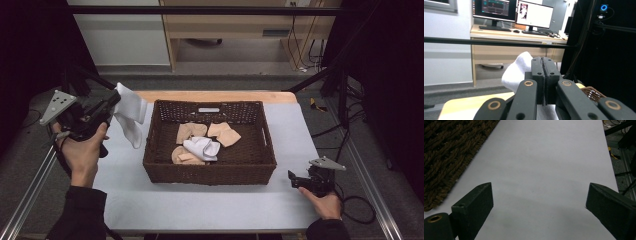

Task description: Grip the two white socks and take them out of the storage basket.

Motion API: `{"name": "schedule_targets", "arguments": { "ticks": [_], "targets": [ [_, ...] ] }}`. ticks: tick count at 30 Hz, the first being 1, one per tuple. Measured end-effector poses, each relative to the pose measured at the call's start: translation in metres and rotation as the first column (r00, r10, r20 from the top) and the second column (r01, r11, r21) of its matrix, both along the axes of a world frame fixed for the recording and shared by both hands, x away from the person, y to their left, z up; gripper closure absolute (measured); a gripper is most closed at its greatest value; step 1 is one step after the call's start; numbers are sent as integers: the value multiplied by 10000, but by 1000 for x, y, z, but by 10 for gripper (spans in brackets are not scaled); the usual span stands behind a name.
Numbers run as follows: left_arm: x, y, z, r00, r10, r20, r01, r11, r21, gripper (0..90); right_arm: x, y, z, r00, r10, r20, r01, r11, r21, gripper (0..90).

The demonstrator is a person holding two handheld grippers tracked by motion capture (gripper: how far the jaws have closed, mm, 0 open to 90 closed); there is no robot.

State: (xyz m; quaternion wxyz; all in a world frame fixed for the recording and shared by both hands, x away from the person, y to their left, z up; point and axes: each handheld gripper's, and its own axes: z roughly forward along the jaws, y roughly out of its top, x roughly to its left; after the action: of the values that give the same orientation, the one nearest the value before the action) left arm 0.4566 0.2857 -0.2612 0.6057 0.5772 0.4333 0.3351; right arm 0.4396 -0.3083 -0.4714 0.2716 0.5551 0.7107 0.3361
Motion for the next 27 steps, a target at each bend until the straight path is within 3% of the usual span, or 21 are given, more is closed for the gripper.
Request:
{"name": "schedule_targets", "arguments": {
  "ticks": [7,8,9,11,17,23,24,25,27],
  "targets": [
    [1,26,-32,9967,508,-628,-516,9986,-103,882,0,0,0,10000,-1,-1,1,10000,-8,77],
    [3,33,-44,9938,637,-911,-647,9979,-77,882,0,0,0,10000,-1,-11,1,10000,-12,77],
    [3,33,-44,9938,637,-911,-647,9979,-77,882,0,0,0,10000,-1,-11,1,10000,-12,77],
    [4,41,-62,9887,768,-1288,-788,9968,-108,882,0,0,0,10000,-10,-17,10,10000,-15,77],
    [6,49,-97,9754,852,-2032,-865,9962,24,882,0,0,0,10000,2,-30,-2,10000,-61,77],
    [11,49,-130,9517,985,-2907,-930,9951,326,881,0,1,-1,10000,22,-47,-23,9999,-110,79],
    [11,49,-130,9517,985,-2907,-930,9951,326,881,0,1,-1,10000,19,-49,-19,10000,-93,79],
    [13,48,-136,9398,1134,-3223,-956,9929,705,881,0,1,-1,10000,22,-36,-22,9999,-109,80],
    [13,47,-143,9307,1156,-3472,-911,9921,860,880,0,1,-1,10000,30,-36,-31,9999,-112,80]
  ]
}}
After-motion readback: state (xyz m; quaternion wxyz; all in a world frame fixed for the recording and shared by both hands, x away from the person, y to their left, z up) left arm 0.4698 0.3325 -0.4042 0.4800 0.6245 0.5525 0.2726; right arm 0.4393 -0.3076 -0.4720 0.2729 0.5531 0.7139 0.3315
